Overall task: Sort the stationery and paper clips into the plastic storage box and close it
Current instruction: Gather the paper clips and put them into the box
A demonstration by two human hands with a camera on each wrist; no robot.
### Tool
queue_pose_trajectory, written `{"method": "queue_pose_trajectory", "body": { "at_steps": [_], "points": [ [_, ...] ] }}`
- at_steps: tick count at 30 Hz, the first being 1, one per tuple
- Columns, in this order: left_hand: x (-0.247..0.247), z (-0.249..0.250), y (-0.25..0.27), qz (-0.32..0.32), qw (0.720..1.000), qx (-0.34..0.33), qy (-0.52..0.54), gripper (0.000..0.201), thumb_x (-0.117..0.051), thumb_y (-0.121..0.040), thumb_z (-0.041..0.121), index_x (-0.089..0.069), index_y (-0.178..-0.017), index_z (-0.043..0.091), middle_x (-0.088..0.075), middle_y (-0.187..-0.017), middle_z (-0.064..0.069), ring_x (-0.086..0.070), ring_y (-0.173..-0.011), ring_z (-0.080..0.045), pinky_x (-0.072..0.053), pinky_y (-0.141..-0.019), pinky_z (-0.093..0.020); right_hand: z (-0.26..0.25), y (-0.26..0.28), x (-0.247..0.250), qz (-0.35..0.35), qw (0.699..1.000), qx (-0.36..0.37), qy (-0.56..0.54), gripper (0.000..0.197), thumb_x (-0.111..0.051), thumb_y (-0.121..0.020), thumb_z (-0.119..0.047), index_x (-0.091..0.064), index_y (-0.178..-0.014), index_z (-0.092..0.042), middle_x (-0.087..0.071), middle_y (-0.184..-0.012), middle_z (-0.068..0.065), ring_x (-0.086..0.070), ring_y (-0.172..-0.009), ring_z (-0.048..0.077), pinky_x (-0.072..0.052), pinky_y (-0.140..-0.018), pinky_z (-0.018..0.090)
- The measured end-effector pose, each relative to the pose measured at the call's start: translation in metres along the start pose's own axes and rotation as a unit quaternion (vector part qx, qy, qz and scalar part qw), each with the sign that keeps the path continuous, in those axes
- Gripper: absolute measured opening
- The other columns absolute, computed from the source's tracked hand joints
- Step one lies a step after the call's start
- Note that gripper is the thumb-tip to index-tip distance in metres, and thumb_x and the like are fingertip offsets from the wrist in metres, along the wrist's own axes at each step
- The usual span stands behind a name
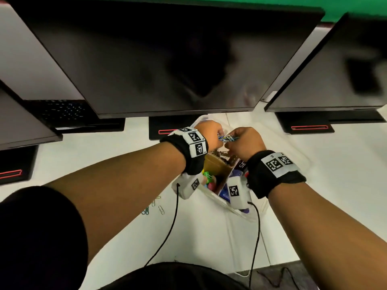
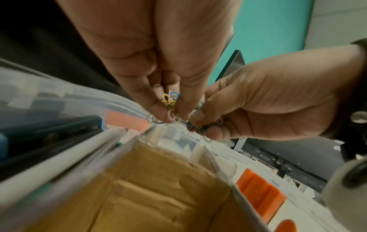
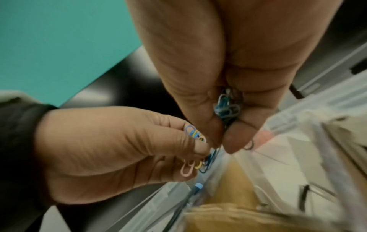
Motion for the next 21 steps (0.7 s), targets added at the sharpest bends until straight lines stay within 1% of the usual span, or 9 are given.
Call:
{"method": "queue_pose_trajectory", "body": {
  "at_steps": [3,6,8,10,12,14,17,20,21],
  "points": [
    [-0.011,0.001,-0.008,-0.047,0.998,0.019,0.029,0.037,-0.071,-0.081,0.025,-0.065,-0.115,0.012,-0.066,-0.115,-0.007,-0.060,-0.108,-0.024,-0.044,-0.090,-0.025,0.016,-0.009,-0.001,-0.026,0.999,-0.020,0.003,0.011,-0.072,-0.074,-0.008,-0.067,-0.080,-0.016,-0.072,-0.090,0.014,-0.068,-0.087,0.030,-0.055,-0.080,0.034],
    [-0.010,-0.004,-0.011,-0.089,0.994,0.020,0.060,0.038,-0.068,-0.083,0.017,-0.061,-0.119,0.006,-0.067,-0.110,-0.008,-0.062,-0.103,-0.022,-0.048,-0.095,-0.028,0.024,-0.014,-0.003,-0.065,0.997,-0.028,0.042,0.023,-0.073,-0.071,-0.008,-0.069,-0.092,-0.016,-0.071,-0.098,0.008,-0.066,-0.085,0.023,-0.049,-0.065,0.021],
    [-0.006,-0.011,-0.007,-0.103,0.994,-0.002,0.042,0.015,-0.058,-0.087,0.007,-0.064,-0.098,-0.001,-0.066,-0.078,-0.008,-0.062,-0.071,-0.020,-0.054,-0.069,-0.024,0.022,-0.017,-0.003,-0.053,0.997,-0.016,0.055,0.017,-0.070,-0.072,-0.004,-0.068,-0.081,-0.019,-0.071,-0.099,0.006,-0.067,-0.088,0.022,-0.049,-0.062,0.020],
    [0.002,-0.023,0.000,-0.059,0.997,0.000,0.057,0.015,-0.049,-0.087,-0.002,-0.059,-0.075,-0.002,-0.055,-0.060,-0.007,-0.053,-0.049,-0.018,-0.047,-0.043,-0.016,0.013,-0.015,-0.005,-0.027,0.999,-0.010,0.017,0.024,-0.063,-0.075,0.002,-0.062,-0.066,-0.020,-0.069,-0.088,0.008,-0.068,-0.087,0.029,-0.058,-0.076,0.035],
    [0.012,-0.035,0.008,-0.037,0.998,0.009,0.047,0.016,-0.052,-0.084,-0.005,-0.066,-0.081,0.001,-0.060,-0.068,-0.005,-0.057,-0.056,-0.016,-0.053,-0.050,-0.018,-0.001,-0.010,-0.010,-0.023,0.999,0.004,0.028,0.019,-0.059,-0.080,-0.001,-0.067,-0.069,-0.016,-0.068,-0.083,0.009,-0.068,-0.086,0.032,-0.057,-0.082,0.042],
    [0.025,-0.050,0.020,-0.020,0.994,0.041,0.099,0.019,-0.059,-0.081,-0.004,-0.071,-0.092,0.005,-0.064,-0.076,0.000,-0.062,-0.067,-0.016,-0.057,-0.067,-0.023,-0.014,-0.003,-0.018,-0.055,0.995,0.032,0.079,0.010,-0.060,-0.080,-0.009,-0.070,-0.080,-0.010,-0.068,-0.079,0.010,-0.065,-0.078,0.029,-0.056,-0.072,0.035],
    [0.043,-0.084,0.042,0.008,0.995,0.049,0.084,0.015,-0.065,-0.081,0.007,-0.071,-0.095,0.008,-0.060,-0.073,0.006,-0.059,-0.068,-0.011,-0.048,-0.056,-0.011,-0.024,0.015,-0.036,-0.174,0.957,0.063,0.222,0.011,-0.058,-0.080,-0.009,-0.068,-0.076,-0.008,-0.058,-0.067,0.005,-0.057,-0.067,0.023,-0.040,-0.050,0.023],
    [0.048,-0.122,0.067,0.017,0.998,0.059,0.006,0.015,-0.064,-0.084,0.017,-0.070,-0.097,0.012,-0.065,-0.093,0.001,-0.060,-0.088,-0.014,-0.039,-0.067,-0.015,-0.018,0.016,-0.060,-0.259,0.907,0.050,0.328,0.023,-0.056,-0.083,-0.015,-0.059,-0.061,-0.014,-0.053,-0.061,-0.001,-0.056,-0.067,0.022,-0.044,-0.057,0.026],
    [0.047,-0.135,0.075,0.004,0.998,0.067,-0.015,0.015,-0.062,-0.085,0.018,-0.069,-0.098,0.013,-0.067,-0.101,0.000,-0.060,-0.097,-0.016,-0.038,-0.074,-0.017,-0.015,0.016,-0.065,-0.271,0.888,0.050,0.369,0.020,-0.055,-0.085,-0.018,-0.062,-0.067,-0.013,-0.056,-0.065,0.000,-0.057,-0.073,0.022,-0.046,-0.064,0.028]
  ]
}}
Point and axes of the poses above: each hand's wrist, its own y-axis away from the middle knuckle, its own x-axis out of the back of the hand, z = x × y, the point moved 1 cm from there along -y, towards the middle knuckle
